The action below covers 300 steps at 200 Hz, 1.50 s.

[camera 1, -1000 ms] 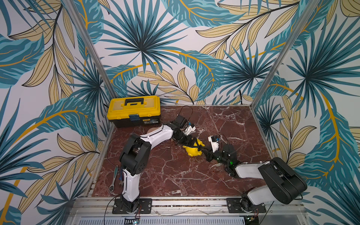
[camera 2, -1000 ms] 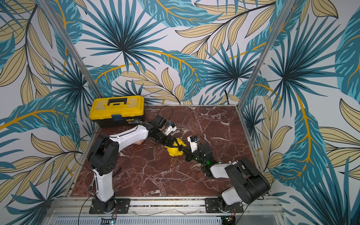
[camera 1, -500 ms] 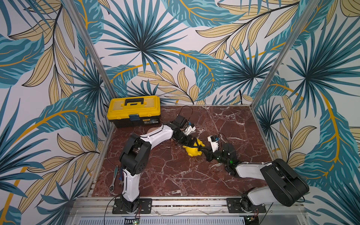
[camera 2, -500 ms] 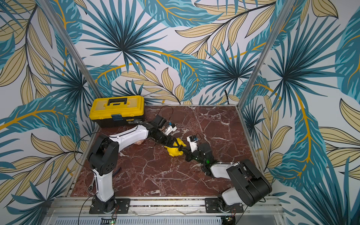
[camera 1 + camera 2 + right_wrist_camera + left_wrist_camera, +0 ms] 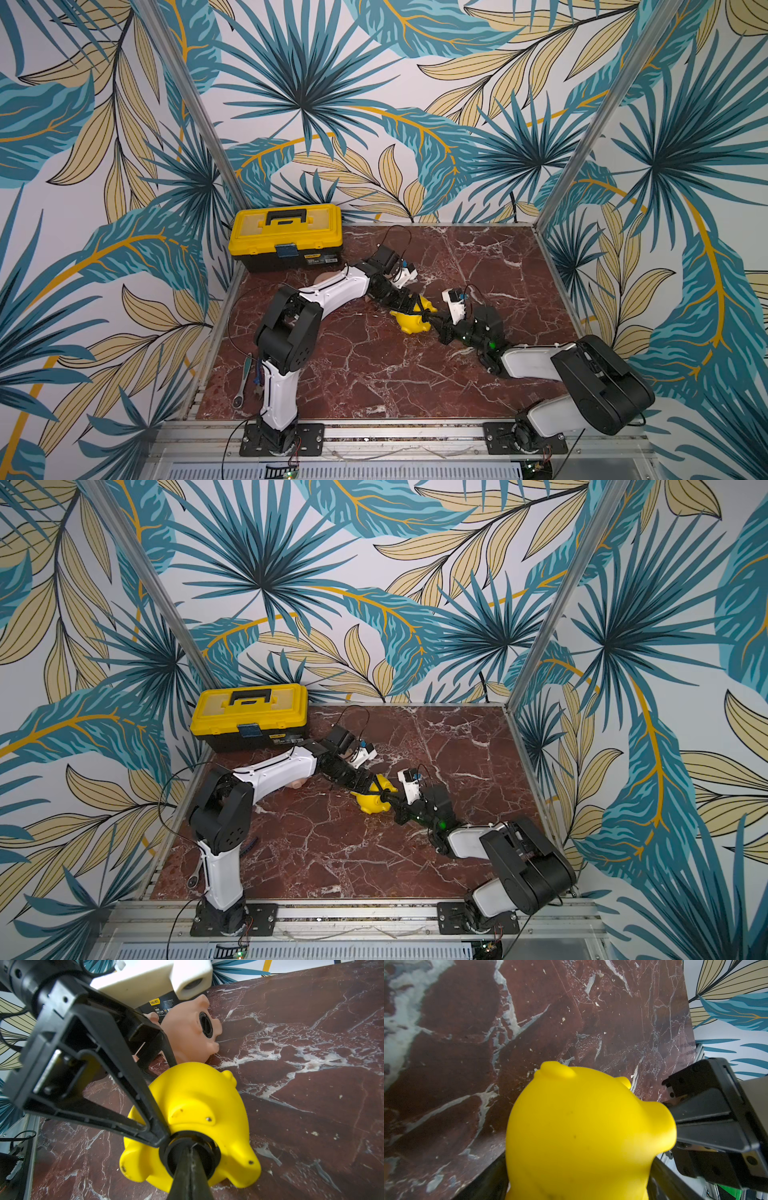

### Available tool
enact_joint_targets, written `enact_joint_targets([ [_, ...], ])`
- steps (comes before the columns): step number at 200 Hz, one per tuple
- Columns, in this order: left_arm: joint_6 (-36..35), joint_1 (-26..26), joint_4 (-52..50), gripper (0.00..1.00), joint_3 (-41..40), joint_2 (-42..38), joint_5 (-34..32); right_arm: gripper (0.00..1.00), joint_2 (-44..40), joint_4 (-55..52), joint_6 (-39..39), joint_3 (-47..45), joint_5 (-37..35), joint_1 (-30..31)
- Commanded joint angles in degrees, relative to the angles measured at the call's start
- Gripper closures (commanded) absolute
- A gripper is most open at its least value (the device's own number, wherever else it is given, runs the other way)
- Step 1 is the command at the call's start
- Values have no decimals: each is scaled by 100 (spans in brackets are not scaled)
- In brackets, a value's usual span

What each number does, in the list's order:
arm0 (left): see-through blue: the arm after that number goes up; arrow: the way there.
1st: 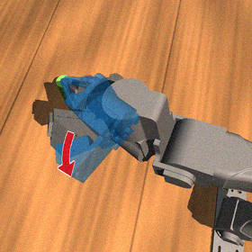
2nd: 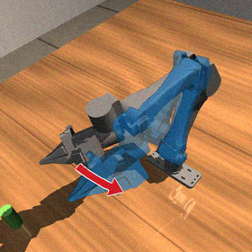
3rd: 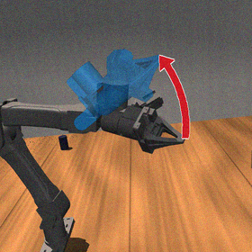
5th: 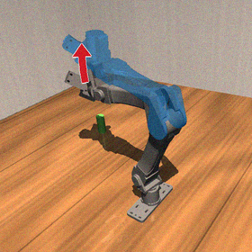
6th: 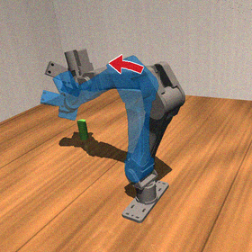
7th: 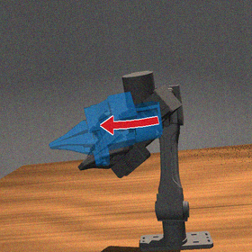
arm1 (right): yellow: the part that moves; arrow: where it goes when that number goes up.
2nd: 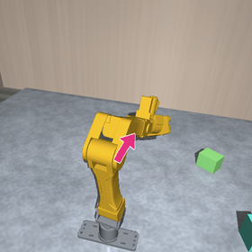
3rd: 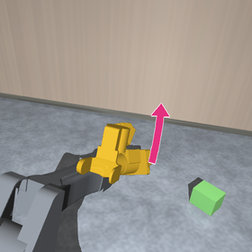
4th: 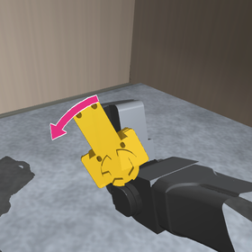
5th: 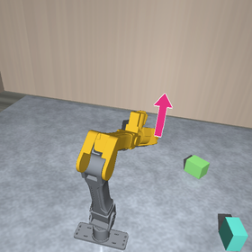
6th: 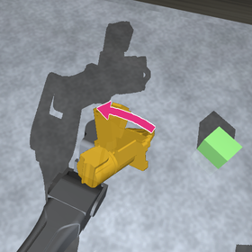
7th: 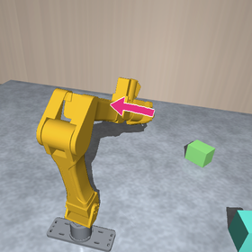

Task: Close piggy banks
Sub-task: Insert the knob into the piggy bank, then screw the knob on the piggy bank.

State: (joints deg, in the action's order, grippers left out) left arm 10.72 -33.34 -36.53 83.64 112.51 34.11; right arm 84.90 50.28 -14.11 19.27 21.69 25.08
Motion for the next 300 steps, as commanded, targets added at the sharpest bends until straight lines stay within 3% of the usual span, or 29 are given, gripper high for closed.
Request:
enact_joint_targets([
  [1,-60,-76,-601,9,-256,486,-245,100,105,94,72,81,-34,9],
  [135,-52,-85,-601,9,-260,490,-212,100,525,424,229,87,78,14],
  [198,-61,-85,-604,9,-236,492,-153,100,336,133,1195,-19,-19,14],
  [256,-95,-85,-609,9,-233,472,43,100,771,956,1792,-36,-152,124],
  [275,-94,-76,-609,9,-242,469,83,100,878,1414,1770,-142,-156,129],
  [300,-105,-76,-609,9,-242,464,96,100,829,1038,1451,18,-73,128],
])
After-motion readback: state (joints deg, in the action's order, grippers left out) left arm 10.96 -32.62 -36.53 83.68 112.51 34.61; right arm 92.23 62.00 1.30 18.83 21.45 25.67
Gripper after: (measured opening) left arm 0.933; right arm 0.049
